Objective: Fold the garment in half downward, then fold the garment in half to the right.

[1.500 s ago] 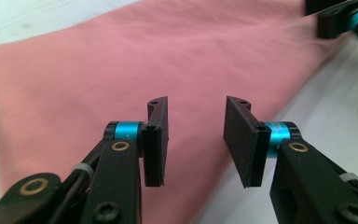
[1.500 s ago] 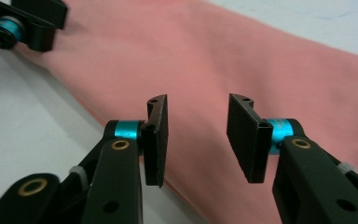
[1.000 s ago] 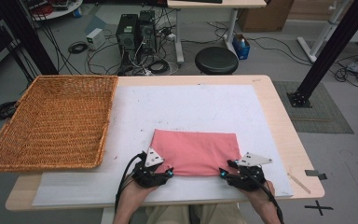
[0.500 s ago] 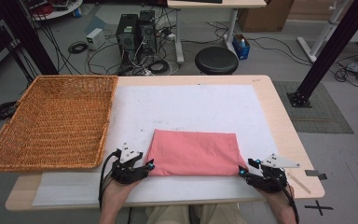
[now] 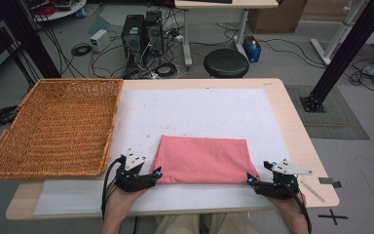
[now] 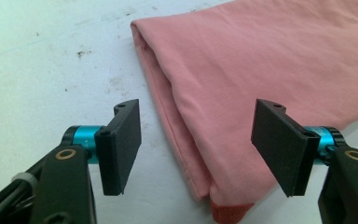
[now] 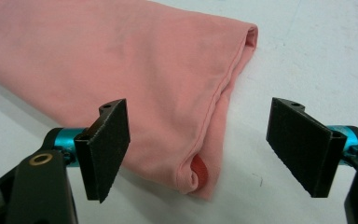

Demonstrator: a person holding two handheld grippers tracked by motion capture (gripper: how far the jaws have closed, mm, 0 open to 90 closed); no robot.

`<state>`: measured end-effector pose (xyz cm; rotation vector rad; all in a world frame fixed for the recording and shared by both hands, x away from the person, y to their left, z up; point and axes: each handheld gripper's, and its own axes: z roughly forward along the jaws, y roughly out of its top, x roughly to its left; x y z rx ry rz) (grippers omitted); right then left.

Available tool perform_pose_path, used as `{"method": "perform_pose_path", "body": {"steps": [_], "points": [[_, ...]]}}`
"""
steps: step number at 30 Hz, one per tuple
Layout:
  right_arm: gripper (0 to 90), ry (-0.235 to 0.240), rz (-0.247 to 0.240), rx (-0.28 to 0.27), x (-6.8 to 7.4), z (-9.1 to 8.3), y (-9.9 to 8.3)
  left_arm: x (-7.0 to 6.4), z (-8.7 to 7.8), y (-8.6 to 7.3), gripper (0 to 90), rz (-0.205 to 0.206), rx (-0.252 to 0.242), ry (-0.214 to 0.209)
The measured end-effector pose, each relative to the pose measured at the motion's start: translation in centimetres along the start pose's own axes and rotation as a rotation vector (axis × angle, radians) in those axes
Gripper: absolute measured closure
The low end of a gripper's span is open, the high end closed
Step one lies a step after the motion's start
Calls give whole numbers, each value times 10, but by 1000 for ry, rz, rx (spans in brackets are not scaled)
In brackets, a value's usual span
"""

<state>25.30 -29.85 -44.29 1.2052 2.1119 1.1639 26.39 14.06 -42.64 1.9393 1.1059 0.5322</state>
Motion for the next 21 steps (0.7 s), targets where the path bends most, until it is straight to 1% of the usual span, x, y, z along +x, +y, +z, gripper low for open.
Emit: {"method": "perform_pose_path", "body": {"steps": [3,4,7,12,15,20,21], "points": [[210,0,-9,-1,0,0,0,1,-2,0,326,9,1,0],[210,1,-9,-3,0,0,0,1,-2,0,326,2,-4,2],[210,1,-9,-5,0,-1,0,2,-2,-2,326,-1,-3,-1],[211,2,-7,9,-2,0,-3,1,-1,-5,326,-12,2,2],[211,3,-6,8,-2,-1,-4,0,-3,-6,326,-13,-7,6],[211,1,-8,1,-1,-2,-3,0,-5,-5,326,-9,-2,9],[211,4,-7,3,-1,-2,-3,0,-5,-5,326,-13,-3,8]]}}
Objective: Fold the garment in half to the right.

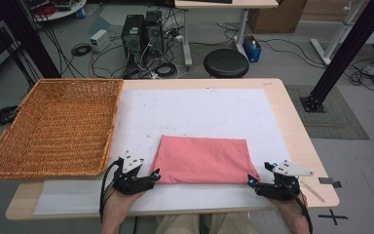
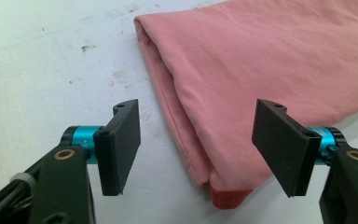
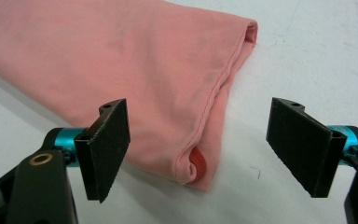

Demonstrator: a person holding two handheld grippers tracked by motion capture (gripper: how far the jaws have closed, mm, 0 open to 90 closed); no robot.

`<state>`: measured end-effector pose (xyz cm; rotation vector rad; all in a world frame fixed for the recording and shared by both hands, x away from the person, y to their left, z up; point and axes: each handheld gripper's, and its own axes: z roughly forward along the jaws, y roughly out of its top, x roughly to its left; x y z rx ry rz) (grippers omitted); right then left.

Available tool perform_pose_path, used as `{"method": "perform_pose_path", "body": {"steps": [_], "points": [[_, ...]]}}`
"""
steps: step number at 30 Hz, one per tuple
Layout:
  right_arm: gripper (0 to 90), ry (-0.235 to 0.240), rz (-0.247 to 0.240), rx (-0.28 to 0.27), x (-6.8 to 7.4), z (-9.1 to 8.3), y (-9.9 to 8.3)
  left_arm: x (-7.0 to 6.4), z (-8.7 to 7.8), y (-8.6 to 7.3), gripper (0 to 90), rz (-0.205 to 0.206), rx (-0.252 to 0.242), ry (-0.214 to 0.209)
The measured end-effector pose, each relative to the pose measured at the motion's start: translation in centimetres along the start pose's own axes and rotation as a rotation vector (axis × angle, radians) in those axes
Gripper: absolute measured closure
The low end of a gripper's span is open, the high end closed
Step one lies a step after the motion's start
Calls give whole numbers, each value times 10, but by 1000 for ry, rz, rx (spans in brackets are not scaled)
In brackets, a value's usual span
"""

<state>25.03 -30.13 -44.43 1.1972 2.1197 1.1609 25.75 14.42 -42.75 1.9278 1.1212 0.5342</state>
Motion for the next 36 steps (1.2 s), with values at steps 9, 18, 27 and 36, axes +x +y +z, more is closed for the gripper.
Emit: {"method": "perform_pose_path", "body": {"steps": [9,18,27,36], "points": [[211,11,-15,-7,3,1,3,-6,5,-5,326,0,21,-7],[211,19,-14,7,4,3,2,-11,11,-13,326,9,61,-2],[211,19,-14,1,7,0,1,-12,12,-17,328,-25,103,-6],[211,39,-29,6,14,3,7,-14,12,-20,405,-1,107,13]]}}
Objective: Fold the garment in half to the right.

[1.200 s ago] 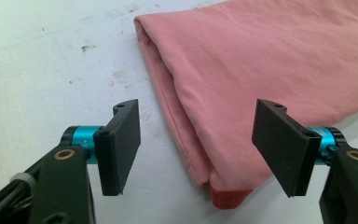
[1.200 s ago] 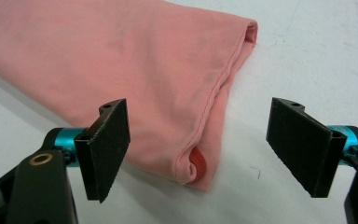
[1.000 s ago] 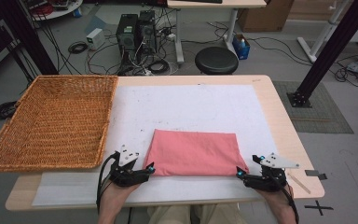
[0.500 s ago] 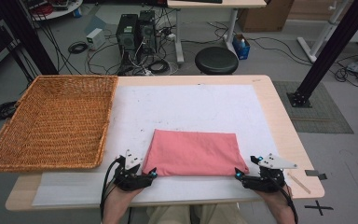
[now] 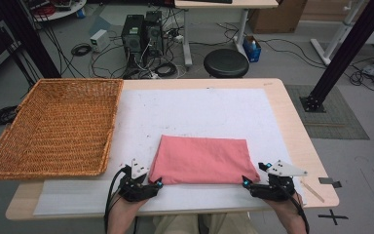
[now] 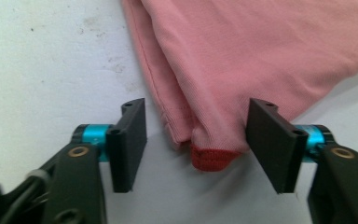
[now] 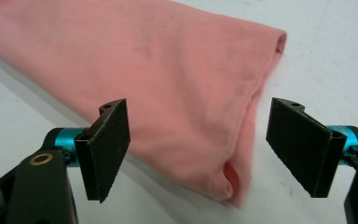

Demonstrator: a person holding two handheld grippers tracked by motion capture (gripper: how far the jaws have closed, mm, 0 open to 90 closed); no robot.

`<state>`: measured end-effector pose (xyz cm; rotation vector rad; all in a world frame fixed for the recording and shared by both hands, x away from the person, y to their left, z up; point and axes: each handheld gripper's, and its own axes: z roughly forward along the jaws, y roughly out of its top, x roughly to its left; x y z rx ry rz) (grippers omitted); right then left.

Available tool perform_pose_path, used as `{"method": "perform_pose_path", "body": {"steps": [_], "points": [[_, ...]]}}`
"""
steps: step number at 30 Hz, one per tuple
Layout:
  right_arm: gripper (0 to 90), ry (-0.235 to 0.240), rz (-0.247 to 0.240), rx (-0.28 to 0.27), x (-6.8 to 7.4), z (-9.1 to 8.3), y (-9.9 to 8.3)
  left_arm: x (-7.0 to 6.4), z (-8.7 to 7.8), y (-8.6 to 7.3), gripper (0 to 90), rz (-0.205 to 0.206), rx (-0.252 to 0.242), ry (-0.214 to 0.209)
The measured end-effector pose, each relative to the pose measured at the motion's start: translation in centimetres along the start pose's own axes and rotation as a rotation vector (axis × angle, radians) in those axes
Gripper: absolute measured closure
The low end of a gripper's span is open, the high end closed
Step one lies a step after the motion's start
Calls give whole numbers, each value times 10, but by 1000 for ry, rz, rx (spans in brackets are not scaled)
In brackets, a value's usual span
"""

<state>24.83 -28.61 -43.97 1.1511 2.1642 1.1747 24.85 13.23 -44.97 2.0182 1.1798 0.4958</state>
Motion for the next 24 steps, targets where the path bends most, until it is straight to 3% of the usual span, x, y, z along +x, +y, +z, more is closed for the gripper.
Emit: {"method": "perform_pose_path", "body": {"steps": [7,9,11,15,17,24], "points": [[212,35,-41,-7,10,11,16,-1,-2,-2,496,16,-5,-7],[212,48,-58,-13,13,15,24,-2,-1,-2,492,33,-10,-8],[212,60,-67,-15,16,19,29,-1,-1,-2,471,26,-8,-26],[212,82,-97,-22,23,27,42,-1,-1,-2,457,17,-8,-18],[212,89,-109,-25,26,30,47,-2,-1,-2,495,20,-7,-8],[212,123,-138,-32,35,42,65,-1,-3,-2,667,31,-15,-30]]}}
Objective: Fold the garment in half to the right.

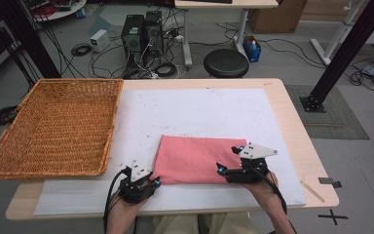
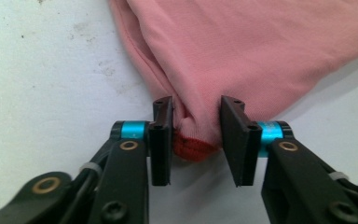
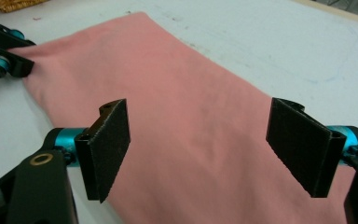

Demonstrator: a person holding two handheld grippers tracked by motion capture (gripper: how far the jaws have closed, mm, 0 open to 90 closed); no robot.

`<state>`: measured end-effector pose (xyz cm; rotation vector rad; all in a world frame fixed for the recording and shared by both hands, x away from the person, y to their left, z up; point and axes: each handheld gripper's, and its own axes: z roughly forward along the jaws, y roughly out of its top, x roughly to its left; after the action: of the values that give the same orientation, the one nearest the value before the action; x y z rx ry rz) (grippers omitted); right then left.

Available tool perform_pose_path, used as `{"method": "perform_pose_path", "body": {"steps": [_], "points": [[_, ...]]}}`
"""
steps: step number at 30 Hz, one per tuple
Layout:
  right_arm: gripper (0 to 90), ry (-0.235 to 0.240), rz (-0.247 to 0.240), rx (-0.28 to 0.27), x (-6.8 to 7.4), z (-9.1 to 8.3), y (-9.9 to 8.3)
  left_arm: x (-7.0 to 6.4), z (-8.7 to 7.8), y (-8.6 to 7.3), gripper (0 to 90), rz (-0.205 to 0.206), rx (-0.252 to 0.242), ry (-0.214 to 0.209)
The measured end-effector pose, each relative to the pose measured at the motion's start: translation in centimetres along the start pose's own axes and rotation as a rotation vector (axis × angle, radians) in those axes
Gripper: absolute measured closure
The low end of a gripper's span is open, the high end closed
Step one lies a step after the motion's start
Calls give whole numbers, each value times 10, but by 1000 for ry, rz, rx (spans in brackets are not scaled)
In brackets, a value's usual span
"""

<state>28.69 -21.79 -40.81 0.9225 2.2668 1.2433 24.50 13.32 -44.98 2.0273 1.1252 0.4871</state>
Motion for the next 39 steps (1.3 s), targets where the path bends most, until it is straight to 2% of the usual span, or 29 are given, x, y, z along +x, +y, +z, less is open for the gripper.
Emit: {"method": "perform_pose_path", "body": {"steps": [4,10,12,15,18,23,27,29,32,37,39], "points": [[212,20,-16,-6,1,9,13,-1,0,0,739,-2,-5,-6],[212,76,-23,-2,6,35,36,-1,0,-1,764,-4,-10,-8],[212,100,-27,1,9,47,45,-1,0,-2,764,0,-15,-5],[222,139,-3,3,11,71,58,-1,0,-4,763,-3,-29,-5],[309,170,7,15,10,90,68,-2,1,-4,763,-1,-34,-4],[368,226,1,49,15,128,85,-1,0,-5,762,1,-38,-5],[419,248,-33,81,20,161,89,-1,0,-5,761,-5,-38,-9],[444,241,-46,103,23,179,91,-1,0,-5,761,-8,-40,-6],[457,274,-29,94,27,195,94,-2,0,-6,761,-10,-45,-3],[461,249,-46,140,31,214,91,-2,0,-8,760,-13,-61,-1],[490,257,-47,147,30,218,89,-2,0,-8,761,-11,-58,2]]}}
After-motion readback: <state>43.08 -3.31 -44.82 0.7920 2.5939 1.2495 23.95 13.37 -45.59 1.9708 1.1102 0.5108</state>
